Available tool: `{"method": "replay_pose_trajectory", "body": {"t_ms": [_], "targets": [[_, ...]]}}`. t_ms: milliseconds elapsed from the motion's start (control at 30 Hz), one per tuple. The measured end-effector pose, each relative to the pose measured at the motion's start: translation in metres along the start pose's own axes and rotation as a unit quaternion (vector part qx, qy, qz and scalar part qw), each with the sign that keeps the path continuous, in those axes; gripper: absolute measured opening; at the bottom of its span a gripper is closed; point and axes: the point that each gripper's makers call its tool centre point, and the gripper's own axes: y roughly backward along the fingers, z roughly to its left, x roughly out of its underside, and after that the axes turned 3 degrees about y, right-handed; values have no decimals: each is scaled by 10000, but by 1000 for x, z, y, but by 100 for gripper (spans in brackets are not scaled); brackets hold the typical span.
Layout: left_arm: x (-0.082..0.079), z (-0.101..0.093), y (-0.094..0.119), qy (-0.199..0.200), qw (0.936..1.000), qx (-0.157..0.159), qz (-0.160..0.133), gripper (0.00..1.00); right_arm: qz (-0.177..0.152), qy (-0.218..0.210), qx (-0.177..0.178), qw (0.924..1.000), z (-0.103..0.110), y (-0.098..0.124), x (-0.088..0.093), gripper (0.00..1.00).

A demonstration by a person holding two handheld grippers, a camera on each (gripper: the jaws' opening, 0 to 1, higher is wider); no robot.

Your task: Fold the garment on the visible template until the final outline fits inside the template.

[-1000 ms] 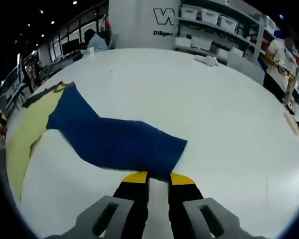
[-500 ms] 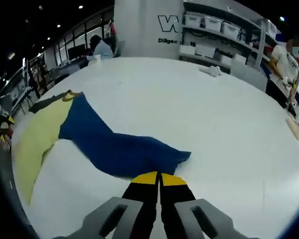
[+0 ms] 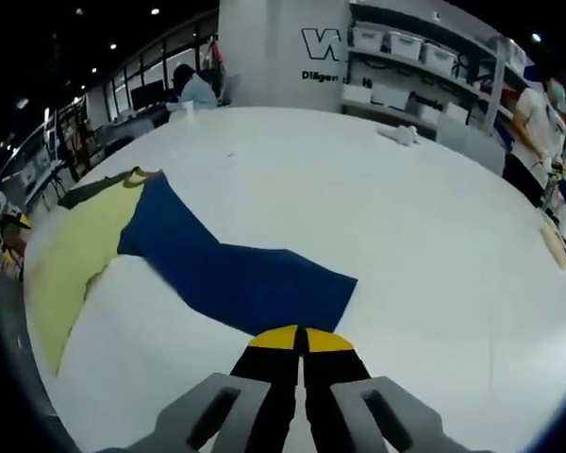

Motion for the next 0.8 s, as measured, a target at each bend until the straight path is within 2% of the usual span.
{"method": "replay_pose_trajectory", "body": {"t_ms": [67, 167, 267, 333, 367, 400, 467, 500, 567, 633, 700, 800], "targets": [[1, 0, 1, 15, 10000, -21, 12, 57, 89, -166, 76, 9998, -3, -5, 6, 0], [2, 1, 3, 45, 10000, -38, 20, 57, 91, -256, 98, 9996, -4, -12, 9, 11], [4, 1, 5, 75, 9999, -70, 48, 57, 236, -224, 236, 9992, -9, -19, 15, 13], [4, 1, 5, 100, 9999, -84, 53, 58, 306, -433, 278, 9982, -13, -24, 20, 16], [5, 1, 6, 105, 9999, -87, 70, 57, 284, -473, 285, 9981, -15, -27, 21, 16], [5, 1, 6, 99, 9999, -86, 83, 58, 175, -566, 272, 9979, -14, -27, 17, 11], [5, 1, 6, 97, 9999, -93, 86, 57, 344, -457, 301, 9979, -14, -29, 20, 2], [5, 1, 6, 107, 9999, -89, 85, 57, 298, -340, 305, 9985, -15, -28, 18, 0], [5, 2, 5, 104, 9999, -99, 91, 57, 356, -367, 260, 9984, -13, -26, 19, 0], [4, 2, 4, 87, 9999, -85, 83, 57, 249, -402, 256, 9986, -10, -19, 14, 0], [2, 3, 3, 79, 9999, -78, 57, 57, 136, -625, 215, 9977, -6, -11, 9, 0], [-1, 3, 1, 42, 10000, -66, 17, 57, 96, -628, 211, 9978, -2, 2, 11, 0]]}}
